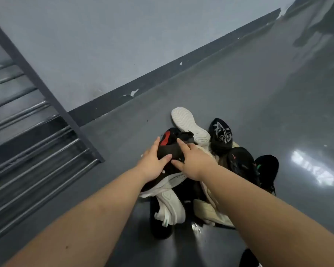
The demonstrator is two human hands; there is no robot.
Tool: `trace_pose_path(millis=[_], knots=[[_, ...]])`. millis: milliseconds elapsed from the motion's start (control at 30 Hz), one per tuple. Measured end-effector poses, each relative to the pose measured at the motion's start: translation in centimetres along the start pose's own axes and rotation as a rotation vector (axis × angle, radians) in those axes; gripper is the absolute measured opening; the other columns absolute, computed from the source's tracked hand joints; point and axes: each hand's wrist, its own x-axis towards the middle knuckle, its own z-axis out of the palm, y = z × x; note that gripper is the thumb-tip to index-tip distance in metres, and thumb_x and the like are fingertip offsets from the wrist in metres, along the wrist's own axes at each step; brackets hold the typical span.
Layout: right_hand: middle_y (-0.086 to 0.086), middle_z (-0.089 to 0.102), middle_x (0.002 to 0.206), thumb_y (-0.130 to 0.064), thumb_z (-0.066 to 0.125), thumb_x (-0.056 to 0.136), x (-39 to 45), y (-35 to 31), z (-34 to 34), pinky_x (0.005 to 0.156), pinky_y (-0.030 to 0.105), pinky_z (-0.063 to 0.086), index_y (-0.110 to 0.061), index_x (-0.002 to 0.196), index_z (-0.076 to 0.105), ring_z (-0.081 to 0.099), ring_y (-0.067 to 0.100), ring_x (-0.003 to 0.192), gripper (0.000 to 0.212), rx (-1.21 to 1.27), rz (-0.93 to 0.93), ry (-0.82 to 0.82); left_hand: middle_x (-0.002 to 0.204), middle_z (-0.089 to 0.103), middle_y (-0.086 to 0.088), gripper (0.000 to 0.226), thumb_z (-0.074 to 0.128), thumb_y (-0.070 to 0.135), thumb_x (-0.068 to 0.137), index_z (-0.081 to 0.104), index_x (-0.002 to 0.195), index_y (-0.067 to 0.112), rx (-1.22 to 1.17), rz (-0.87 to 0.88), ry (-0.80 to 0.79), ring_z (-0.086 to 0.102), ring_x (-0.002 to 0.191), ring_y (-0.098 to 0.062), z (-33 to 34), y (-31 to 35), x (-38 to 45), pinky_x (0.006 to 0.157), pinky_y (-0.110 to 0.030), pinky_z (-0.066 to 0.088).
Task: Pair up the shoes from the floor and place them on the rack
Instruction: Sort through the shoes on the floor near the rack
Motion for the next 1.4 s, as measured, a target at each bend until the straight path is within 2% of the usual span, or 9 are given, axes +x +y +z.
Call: trace_pose_path(millis=[133,233,400,533,700,867,1100,1233,1400], knots=[[0.011,0.022,0.155,-0.049,0.037,0.096,1.2,0.0,-0.1,0.112,0.039,0.028,-0.034,0.151,0.013,0.030,0.031,0.140,0.062,0.122,0.033,-0.006,0.153,0.030,-0.004,0.065,0.045,0.046,0.093,0.016,0.150,0.030,-0.191,-0.101,0.014,0.033,0.139,-0.024,-0.4,1.2,1.3,0.114,-0.036,0.028],[0.012,0.036,0.147,-0.042,0.040,0.097,1.7,-0.1,0.2,0.108,0.034,0.032,-0.027,0.146,0.030,0.040,0.028,0.133,0.052,0.274,0.051,0.016,0.147,0.039,-0.005,0.063,0.046,0.048,0.092,0.025,0.147,0.027,-0.400,-0.241,0.020,0.044,0.128,-0.028,0.3,1.0,1.4,0.104,-0.039,0.042],[0.009,0.055,0.125,-0.038,0.055,0.090,1.0,0.5,0.7,0.087,0.027,0.042,-0.020,0.129,0.047,0.056,0.023,0.107,0.043,0.314,0.072,0.031,0.136,0.051,-0.010,0.054,0.050,0.032,0.095,0.034,0.143,0.016,-0.521,-0.281,0.095,0.056,0.110,-0.027,0.9,1.4,1.6,0.093,-0.036,0.049],[0.004,0.054,0.108,-0.030,0.063,0.087,0.1,1.4,0.5,0.073,0.020,0.031,-0.014,0.121,0.051,0.046,0.015,0.088,0.040,0.297,0.077,0.053,0.126,0.055,-0.018,0.054,0.054,0.021,0.094,0.033,0.143,0.008,-0.671,-0.367,0.047,0.059,0.094,-0.029,1.4,2.2,1.0,0.082,-0.035,0.051],[-0.002,0.054,0.098,-0.026,0.067,0.085,-0.3,2.1,0.1,0.076,0.021,0.036,-0.014,0.113,0.058,0.050,0.013,0.090,0.032,0.468,0.124,0.122,0.102,0.057,-0.013,0.051,0.062,0.025,0.089,0.046,0.131,0.002,-0.741,-0.397,0.008,0.060,0.090,-0.026,1.9,2.8,0.5,0.083,-0.032,0.052],[0.003,0.063,0.111,-0.025,0.069,0.083,-0.5,2.6,0.4,0.092,0.027,0.043,-0.014,0.108,0.061,0.057,0.017,0.102,0.029,0.684,0.162,0.186,0.098,0.060,-0.015,0.037,0.061,0.014,0.087,0.053,0.121,0.003,-0.804,-0.424,-0.055,0.063,0.080,-0.028,1.1,2.7,0.3,0.079,-0.034,0.053],[0.009,0.057,0.127,-0.035,0.073,0.079,0.0,2.6,0.8,0.086,0.048,0.056,-0.017,0.144,0.033,0.062,0.030,0.109,0.079,1.117,0.401,0.135,0.091,0.060,-0.018,0.016,0.053,-0.001,0.088,0.054,0.104,-0.001,-0.874,-0.402,-0.162,0.063,0.080,-0.028,0.3,1.8,-0.3,0.072,-0.035,0.055],[0.017,0.063,0.122,-0.011,0.067,0.085,0.1,2.3,0.5,0.087,0.050,0.055,-0.007,0.133,0.048,0.065,0.033,0.105,0.052,1.303,0.381,0.044,0.093,0.062,-0.015,0.023,0.053,-0.001,0.089,0.057,0.111,0.002,-0.809,-0.359,-0.265,0.064,0.083,-0.025,-0.2,1.8,-0.6,0.072,-0.033,0.055],[0.014,0.065,0.111,-0.006,0.057,0.092,-0.9,1.9,-0.6,0.074,0.038,0.056,-0.004,0.125,0.056,0.064,0.025,0.094,0.032,1.394,0.308,0.006,0.094,0.065,-0.009,0.021,0.059,0.022,0.090,0.059,0.108,0.010,-0.730,-0.323,-0.318,0.065,0.086,-0.024,-1.3,2.3,-1.2,0.075,-0.037,0.055]])
